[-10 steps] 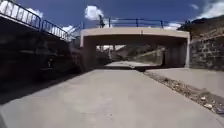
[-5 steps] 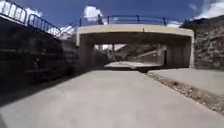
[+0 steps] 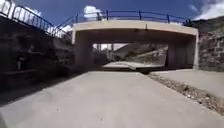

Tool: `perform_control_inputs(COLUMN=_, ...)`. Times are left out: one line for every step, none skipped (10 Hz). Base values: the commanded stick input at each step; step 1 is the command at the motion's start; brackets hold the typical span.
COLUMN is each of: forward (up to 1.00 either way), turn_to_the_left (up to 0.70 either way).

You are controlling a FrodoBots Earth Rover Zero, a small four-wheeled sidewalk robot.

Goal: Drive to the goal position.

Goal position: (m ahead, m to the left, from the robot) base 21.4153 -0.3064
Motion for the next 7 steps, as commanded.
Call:
perform_control_inputs(forward=1.00, turn_to_the_left=-0.01)
perform_control_inputs(forward=1.00, turn_to_the_left=-0.01)
perform_control_inputs(forward=1.00, turn_to_the_left=-0.01)
perform_control_inputs(forward=1.00, turn_to_the_left=-0.01)
perform_control_inputs(forward=1.00, turn_to_the_left=-0.01)
perform_control_inputs(forward=1.00, turn_to_the_left=-0.01)
perform_control_inputs(forward=1.00, turn_to_the_left=-0.01)
